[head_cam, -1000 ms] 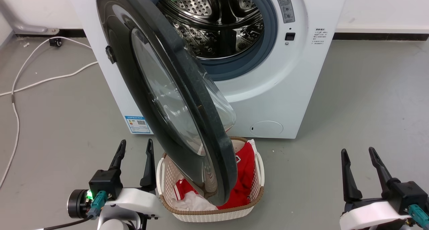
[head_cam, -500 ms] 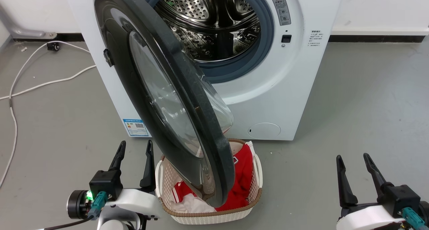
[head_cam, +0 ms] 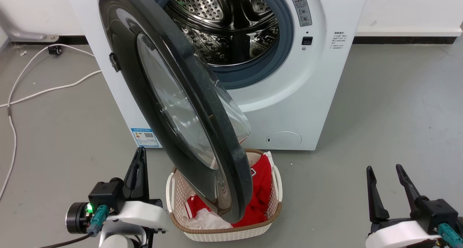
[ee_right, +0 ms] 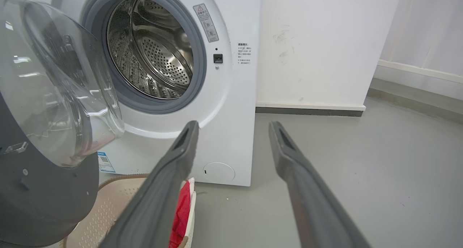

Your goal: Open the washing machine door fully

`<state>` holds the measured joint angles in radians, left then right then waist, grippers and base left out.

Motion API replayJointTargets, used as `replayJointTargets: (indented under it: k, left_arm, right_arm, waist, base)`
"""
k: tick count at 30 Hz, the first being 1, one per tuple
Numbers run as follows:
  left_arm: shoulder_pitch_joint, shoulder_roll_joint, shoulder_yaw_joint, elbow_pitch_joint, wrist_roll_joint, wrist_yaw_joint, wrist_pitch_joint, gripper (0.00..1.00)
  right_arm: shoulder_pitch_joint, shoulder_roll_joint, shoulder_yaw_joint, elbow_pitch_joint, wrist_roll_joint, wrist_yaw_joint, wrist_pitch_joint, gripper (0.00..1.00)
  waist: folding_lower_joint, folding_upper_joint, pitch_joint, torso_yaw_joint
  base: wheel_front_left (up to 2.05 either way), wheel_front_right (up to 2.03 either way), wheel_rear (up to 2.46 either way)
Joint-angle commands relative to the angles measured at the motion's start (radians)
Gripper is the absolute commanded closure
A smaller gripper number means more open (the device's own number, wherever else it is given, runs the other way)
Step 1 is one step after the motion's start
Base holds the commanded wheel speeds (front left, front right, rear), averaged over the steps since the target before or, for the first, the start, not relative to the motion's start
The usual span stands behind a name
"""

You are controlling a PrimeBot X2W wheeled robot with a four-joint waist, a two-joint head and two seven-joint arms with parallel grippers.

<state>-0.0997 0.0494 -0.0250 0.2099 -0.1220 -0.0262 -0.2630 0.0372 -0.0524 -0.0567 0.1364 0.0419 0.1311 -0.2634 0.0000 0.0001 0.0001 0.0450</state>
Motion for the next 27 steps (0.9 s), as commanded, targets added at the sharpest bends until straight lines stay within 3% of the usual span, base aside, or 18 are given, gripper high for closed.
replayJointTargets:
  k: [1, 11, 27]
  left_arm:
    - [-0.005, 0.002, 0.004, -0.009, -0.003, -0.001, -0.003, 1.00]
    - [-0.035, 0.002, 0.014, -0.171, -0.029, 0.004, -0.003, 1.00]
    - [-0.088, 0.002, -0.124, -0.683, 0.018, 0.008, -0.002, 1.00]
  right_arm:
    - [0.001, 0.004, -0.002, -0.005, 0.001, -0.001, -0.002, 0.00]
    - [0.006, 0.004, 0.005, -0.025, 0.008, -0.001, -0.002, 0.00]
    - [0.033, 0.004, 0.002, -0.019, 0.014, -0.001, -0.002, 0.00]
  waist:
    - [0.0000, -0.0001, 0.000, 0.001]
    - [0.0000, -0.0001, -0.006, 0.009]
    - [0.0000, -0.0001, -0.025, 0.021]
  base:
    - [0.00, 0.00, 0.00]
    - [0.00, 0.00, 0.00]
    - [0.00, 0.00, 0.00]
